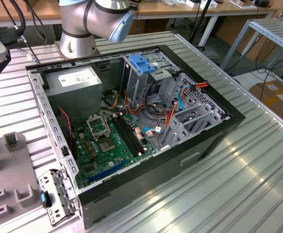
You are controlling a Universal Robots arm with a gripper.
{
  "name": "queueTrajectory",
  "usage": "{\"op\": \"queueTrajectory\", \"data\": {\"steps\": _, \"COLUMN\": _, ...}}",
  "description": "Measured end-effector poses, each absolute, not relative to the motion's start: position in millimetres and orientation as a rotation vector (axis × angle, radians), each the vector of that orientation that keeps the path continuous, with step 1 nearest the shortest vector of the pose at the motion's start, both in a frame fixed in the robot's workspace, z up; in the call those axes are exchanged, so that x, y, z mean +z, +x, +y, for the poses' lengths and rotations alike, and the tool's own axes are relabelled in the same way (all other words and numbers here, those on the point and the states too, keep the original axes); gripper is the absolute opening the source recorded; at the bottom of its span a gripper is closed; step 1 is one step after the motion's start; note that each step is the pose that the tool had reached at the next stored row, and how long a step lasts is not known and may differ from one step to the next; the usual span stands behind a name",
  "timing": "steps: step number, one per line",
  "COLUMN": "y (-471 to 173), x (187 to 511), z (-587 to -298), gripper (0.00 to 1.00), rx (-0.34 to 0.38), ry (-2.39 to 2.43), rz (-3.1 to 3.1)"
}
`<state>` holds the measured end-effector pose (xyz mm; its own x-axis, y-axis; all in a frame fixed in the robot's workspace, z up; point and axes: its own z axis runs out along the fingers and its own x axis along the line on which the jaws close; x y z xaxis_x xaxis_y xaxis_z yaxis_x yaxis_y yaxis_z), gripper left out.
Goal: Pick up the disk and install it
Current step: 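Reach for the disk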
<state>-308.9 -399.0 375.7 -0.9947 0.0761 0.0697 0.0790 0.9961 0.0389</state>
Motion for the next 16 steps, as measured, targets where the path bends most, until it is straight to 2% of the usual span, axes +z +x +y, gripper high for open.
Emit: {"op": "queueTrajectory", "data": {"steps": 16, "y": -329, "x": 376, "z": -399, "gripper": 0.11, "rx": -0.064, "ry": -0.119, "rz": -3.071}}
